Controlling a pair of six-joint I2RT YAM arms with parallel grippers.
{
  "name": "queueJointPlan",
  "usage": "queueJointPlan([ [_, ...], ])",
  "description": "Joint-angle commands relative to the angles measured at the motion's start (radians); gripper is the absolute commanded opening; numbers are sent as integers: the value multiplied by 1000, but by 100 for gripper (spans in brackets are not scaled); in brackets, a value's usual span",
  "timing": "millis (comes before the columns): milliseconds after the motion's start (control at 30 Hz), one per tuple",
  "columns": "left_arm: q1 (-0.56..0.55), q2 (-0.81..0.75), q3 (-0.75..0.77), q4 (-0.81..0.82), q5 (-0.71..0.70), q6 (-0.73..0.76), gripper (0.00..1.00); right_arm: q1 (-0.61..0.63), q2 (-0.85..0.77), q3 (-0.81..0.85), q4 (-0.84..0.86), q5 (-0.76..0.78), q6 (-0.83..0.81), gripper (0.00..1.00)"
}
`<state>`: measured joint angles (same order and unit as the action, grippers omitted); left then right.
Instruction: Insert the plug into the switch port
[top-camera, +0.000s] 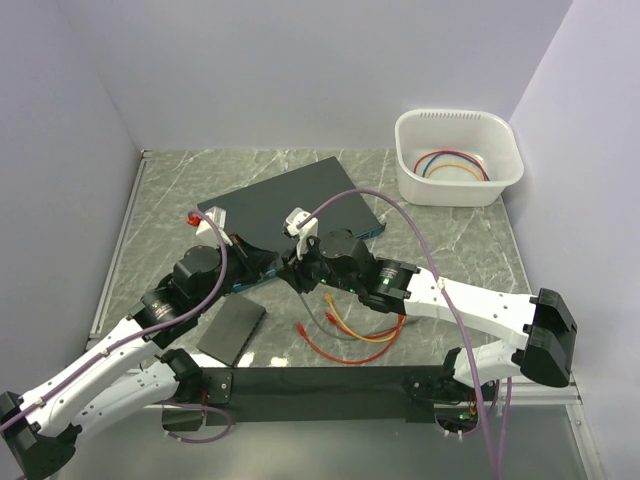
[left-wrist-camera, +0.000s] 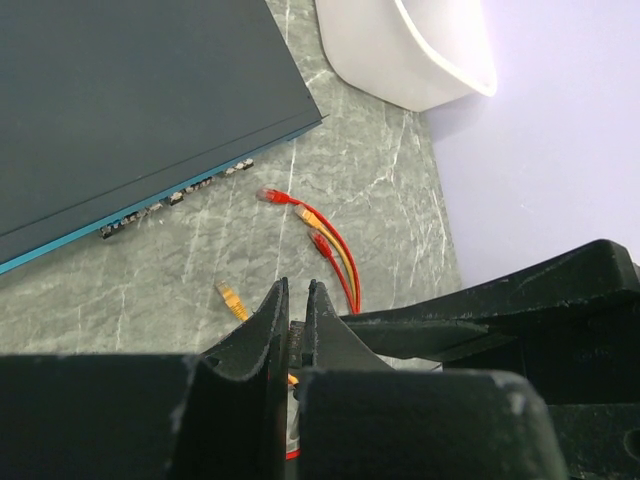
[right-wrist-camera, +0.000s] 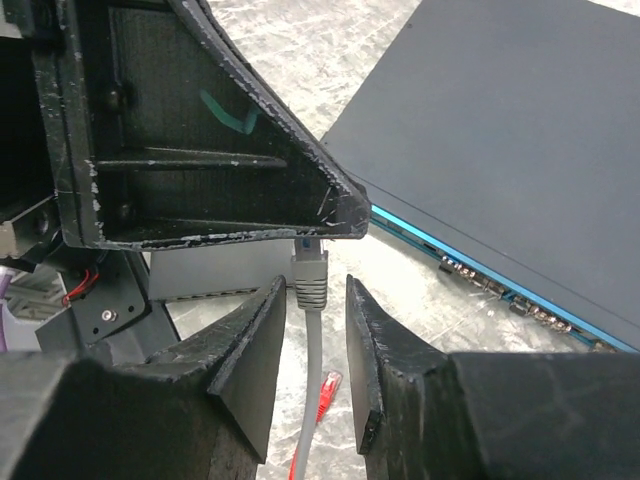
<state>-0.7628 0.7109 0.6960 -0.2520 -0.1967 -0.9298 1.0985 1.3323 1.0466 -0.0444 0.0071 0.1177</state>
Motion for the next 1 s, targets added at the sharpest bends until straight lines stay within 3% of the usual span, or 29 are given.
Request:
queueJointPlan([
  [0, -4, -4, 14, 43, -9, -4, 1, 14, 7, 47, 41, -2, 7, 37],
  [600, -4, -18, 3, 36, -15, -12, 1, 20, 27, 47, 43, 8, 10, 27],
  [667, -4, -21, -1, 34, -18, -15, 1, 18, 24, 46, 43, 14, 13, 27],
  [800, -4, -22, -7, 31, -24, -17, 0, 20, 8, 41, 43, 13, 16, 38],
  [967, -4, -14, -10, 36, -23, -18, 0, 18, 1, 43, 43, 4, 19, 39],
])
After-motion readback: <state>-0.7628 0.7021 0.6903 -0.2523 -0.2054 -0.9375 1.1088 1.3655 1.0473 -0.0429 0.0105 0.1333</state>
